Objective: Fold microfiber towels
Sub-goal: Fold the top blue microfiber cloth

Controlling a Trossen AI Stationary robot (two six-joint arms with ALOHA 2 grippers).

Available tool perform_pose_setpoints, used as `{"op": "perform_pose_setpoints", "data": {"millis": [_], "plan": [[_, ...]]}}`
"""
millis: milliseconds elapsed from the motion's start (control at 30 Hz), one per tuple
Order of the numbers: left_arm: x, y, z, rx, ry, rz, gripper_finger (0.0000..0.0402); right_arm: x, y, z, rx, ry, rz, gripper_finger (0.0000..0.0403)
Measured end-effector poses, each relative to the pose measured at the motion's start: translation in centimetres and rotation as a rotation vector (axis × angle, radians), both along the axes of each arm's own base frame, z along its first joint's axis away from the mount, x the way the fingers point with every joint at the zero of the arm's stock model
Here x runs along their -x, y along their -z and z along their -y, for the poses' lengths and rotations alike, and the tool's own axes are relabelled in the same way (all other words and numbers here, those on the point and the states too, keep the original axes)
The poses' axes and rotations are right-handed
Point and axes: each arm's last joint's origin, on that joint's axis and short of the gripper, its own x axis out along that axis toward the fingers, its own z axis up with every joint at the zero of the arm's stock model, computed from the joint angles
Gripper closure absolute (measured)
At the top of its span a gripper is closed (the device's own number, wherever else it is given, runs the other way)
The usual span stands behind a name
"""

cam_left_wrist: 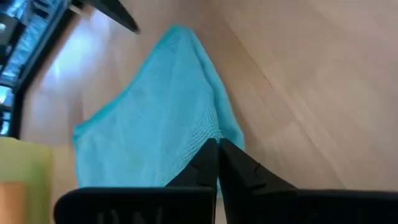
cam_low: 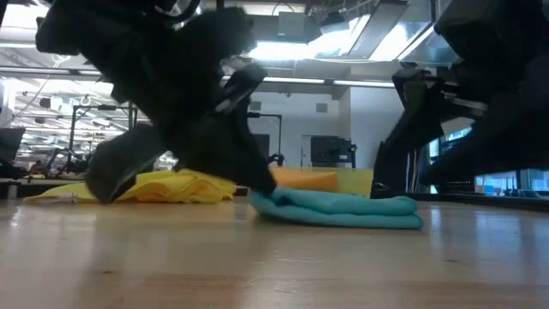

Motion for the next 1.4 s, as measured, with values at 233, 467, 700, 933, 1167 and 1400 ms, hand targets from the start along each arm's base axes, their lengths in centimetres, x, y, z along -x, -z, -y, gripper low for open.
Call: {"op": "perform_pose_setpoints", "data": {"millis": [233,467,700,933,1167,1400], "plan": [[-0.1,0.4,-0.7,0.034,0.031,-0.057,0.0401,-0.2,-0.2,0.0,0.028,0.000,0.030,0.0160],[0.3,0.5,-0.2,-0.026,0.086,-0.091,0.0339,-0.1,-0.2,0.0,0.014,0.011,0.030,0.0160],[1.3,0.8,0.3,-0.151,0.070,-0.147,0.0264,-0.1,-0.2,0.0,0.011,0.014,0.030,0.0160],[1.8,0.8,0.2,-0.227,0.068,-0.191,0.0249,-0.2,-0.2,0.0,0.014,0.018,0.032,0.0160],[0.9,2.1,-0.2,-0.303,0.104,-0.186,0.0248,-0.2,-0.2,0.0,0.012,0.021,0.032,0.0160],[0.2,2.4,0.0,-0.320,0.168,-0.155,0.0249,-0.2,-0.2,0.0,0.012,0.022,0.033,0.0160]]}}
